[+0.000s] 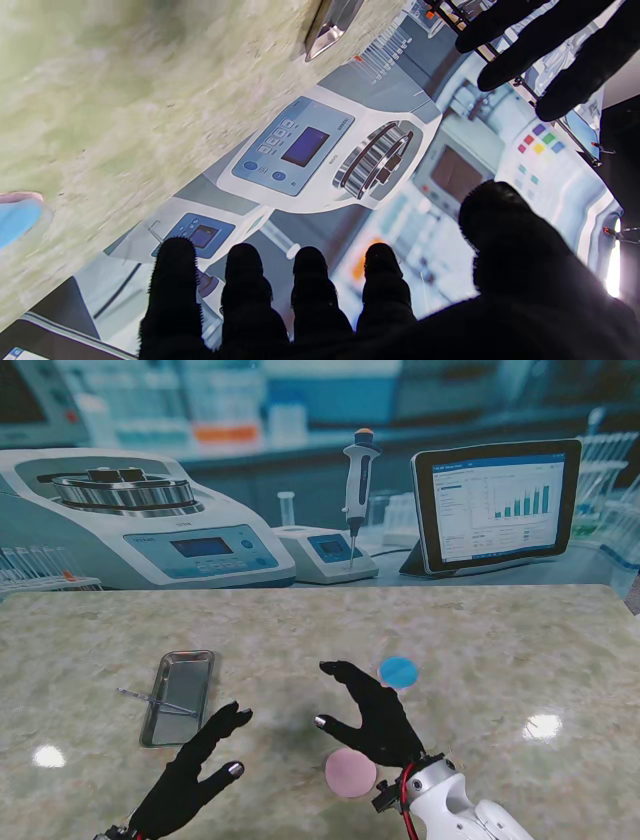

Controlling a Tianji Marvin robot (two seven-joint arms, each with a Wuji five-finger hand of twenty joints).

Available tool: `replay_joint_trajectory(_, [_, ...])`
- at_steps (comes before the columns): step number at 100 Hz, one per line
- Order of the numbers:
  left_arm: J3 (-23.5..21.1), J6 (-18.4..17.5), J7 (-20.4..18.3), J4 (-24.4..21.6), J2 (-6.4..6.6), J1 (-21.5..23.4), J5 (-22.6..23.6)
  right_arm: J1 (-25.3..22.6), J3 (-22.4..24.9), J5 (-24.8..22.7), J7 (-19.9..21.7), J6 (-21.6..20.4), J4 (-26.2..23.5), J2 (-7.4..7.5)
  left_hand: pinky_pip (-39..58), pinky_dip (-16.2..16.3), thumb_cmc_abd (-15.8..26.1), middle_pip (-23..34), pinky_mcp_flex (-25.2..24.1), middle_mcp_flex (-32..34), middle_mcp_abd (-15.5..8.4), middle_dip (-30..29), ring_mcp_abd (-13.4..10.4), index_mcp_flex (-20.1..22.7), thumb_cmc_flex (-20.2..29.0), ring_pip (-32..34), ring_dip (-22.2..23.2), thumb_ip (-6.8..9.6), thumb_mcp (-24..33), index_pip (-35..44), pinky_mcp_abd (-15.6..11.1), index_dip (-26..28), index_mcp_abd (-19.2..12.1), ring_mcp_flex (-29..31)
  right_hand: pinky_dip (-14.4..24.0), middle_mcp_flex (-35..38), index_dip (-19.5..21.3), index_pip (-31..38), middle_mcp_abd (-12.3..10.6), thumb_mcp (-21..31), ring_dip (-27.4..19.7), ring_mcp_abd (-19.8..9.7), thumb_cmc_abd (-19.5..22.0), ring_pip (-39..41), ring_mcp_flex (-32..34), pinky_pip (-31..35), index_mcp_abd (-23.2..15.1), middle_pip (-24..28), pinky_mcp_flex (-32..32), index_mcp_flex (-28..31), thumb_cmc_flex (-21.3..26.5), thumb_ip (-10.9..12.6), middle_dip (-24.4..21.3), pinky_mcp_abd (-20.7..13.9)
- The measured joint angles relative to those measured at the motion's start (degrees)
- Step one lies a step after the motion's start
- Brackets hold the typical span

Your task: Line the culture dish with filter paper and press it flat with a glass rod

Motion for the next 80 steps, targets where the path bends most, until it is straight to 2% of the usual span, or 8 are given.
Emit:
replay_joint_trajectory(8, [0.3, -0.3, 0.1, 0.0, -0.02, 0.2, -0.3, 0.1, -0.6, 0.4, -0.6, -0.9, 0.6, -0.07, 0.0, 0.0, 0.0, 0.0, 0.0, 0.0, 0.0, 0.0, 0.0, 0.0, 0.0, 0.0, 0.0, 0.00, 0.0, 0.0, 0.0, 0.0, 0.0, 0.0, -0.8, -0.1, 6.5, -7.9, -0.3, -1.3, -0.8, -1.1, 0.0, -2.2, -1.1, -1.7, -0.7, -1.9, -0.9, 0.2, 0.0, 0.5, -0.2, 0.0])
replay_joint_trajectory(17, [0.6, -0.6, 0.3, 0.1, -0.03, 0.5, -0.5, 0.6, -1.3, 0.4, -1.3, -1.4, 1.9, -0.22, 0.0, 0.0, 0.0, 0.0, 0.0, 0.0, 0.0, 0.0, 0.0, 0.0, 0.0, 0.0, 0.0, 0.00, 0.0, -0.3, 0.0, 0.0, 0.0, 0.0, -1.9, -0.1, 7.3, -11.6, -1.5, -2.2, -2.0, -2.8, 1.4, -4.3, -1.1, -3.9, -2.1, -4.2, -1.4, 1.2, 0.0, 0.6, -0.3, -0.9])
replay_joint_trajectory(30, [1.1, -0.8, 0.4, 0.4, -0.05, 0.6, -0.7, 1.4, -1.9, 0.9, -1.5, -2.1, 3.9, -0.45, 0.0, 0.0, 0.0, 0.0, 0.0, 0.0, 0.0, 0.0, 0.0, 0.0, 0.0, 0.0, 0.0, 0.00, 0.0, -0.3, 0.0, 0.0, 0.0, 0.0, -2.2, -0.7, 3.9, -12.6, -2.8, -2.9, -2.1, -3.8, 2.2, -6.8, -1.6, -7.5, -3.3, -6.4, -1.8, 1.2, 0.0, 0.6, -0.3, -1.3])
replay_joint_trajectory(48, [1.5, -0.8, 1.1, 0.8, -0.14, 0.5, -0.6, 2.1, -2.5, 3.7, -1.6, -3.4, 5.2, -0.61, 0.0, 0.0, 0.0, 0.0, 0.0, 0.0, 0.0, 0.0, 0.0, -0.1, 0.0, 0.0, 0.0, 0.00, 0.0, -0.4, 0.0, -0.3, 0.0, 0.0, -2.9, -0.7, 0.0, -12.6, -3.0, -4.2, -2.5, -5.2, 2.8, -8.5, -2.2, -11.0, -4.0, -7.9, -1.9, 1.2, 0.0, 0.7, -0.3, -2.1])
replay_joint_trajectory(58, [1.7, -0.7, 2.2, 1.0, -0.40, 0.4, -0.6, 2.1, -2.8, 4.5, -0.6, -4.3, 5.6, -0.61, 0.0, 0.0, 0.0, 0.0, 0.0, 0.0, 0.0, 0.0, 0.0, -0.1, 0.0, 0.0, 0.0, 0.00, 0.0, -0.4, 0.0, -0.3, 0.0, 0.0, -3.6, -0.7, -2.4, -12.6, -4.0, -5.0, -3.0, -6.3, 3.5, -9.8, -2.2, -12.9, -4.2, -9.0, -2.0, 1.2, 0.0, 0.7, -0.5, -2.6])
replay_joint_trajectory(80, [1.9, -0.2, 2.5, 1.2, -0.66, -0.7, -1.0, 1.9, -3.2, 5.1, -0.2, -6.1, 6.7, -0.60, 0.0, 0.0, 0.0, 0.0, 0.0, 0.0, 0.0, 0.0, 0.0, -0.1, 0.0, 0.0, 0.0, 0.00, 0.0, -0.4, 0.0, -0.3, 0.0, 0.0, -4.2, -0.7, -3.5, -12.7, -4.3, -5.8, -3.6, -7.0, 3.5, -10.9, -2.7, -14.6, -4.7, -9.2, -2.0, 1.2, -0.1, 0.7, -0.9, -3.2])
